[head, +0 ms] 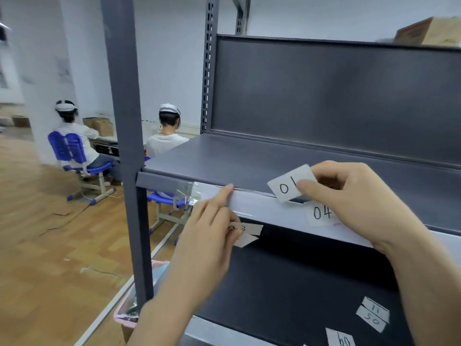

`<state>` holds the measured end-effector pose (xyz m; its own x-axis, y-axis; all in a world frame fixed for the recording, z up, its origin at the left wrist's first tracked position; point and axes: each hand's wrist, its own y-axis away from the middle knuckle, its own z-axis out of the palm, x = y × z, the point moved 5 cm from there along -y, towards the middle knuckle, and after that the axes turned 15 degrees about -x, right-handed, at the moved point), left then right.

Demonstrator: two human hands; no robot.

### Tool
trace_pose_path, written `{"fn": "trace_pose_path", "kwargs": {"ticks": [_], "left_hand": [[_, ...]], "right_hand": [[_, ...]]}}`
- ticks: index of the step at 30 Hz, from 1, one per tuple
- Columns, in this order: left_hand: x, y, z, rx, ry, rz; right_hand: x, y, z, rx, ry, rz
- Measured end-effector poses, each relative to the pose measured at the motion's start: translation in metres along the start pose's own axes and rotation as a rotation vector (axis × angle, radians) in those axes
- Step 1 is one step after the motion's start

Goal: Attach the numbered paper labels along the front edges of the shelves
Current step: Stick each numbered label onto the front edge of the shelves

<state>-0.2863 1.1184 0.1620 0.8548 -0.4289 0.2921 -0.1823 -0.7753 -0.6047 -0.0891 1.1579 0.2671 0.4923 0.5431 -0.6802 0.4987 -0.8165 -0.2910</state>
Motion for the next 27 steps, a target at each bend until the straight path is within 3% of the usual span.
{"fn": "trace_pose_path", "kwargs": {"ticks": [9, 18, 27], "left_hand": [[0.007, 0.001, -0.03, -0.04, -0.168, 0.034], [0.004, 0.008, -0.022, -0.066, -0.205, -0.009], [0.005, 0.009, -0.018, -0.085, -0.156, -0.031]], "right_hand": [[-0.022, -0.05, 0.059, 0.026, 0.017, -0.101], [-0.024, -0.063, 0.075, -0.088, 0.189, -0.052], [-0.026, -0.07, 0.082, -0.06, 0.253, -0.065]]}}
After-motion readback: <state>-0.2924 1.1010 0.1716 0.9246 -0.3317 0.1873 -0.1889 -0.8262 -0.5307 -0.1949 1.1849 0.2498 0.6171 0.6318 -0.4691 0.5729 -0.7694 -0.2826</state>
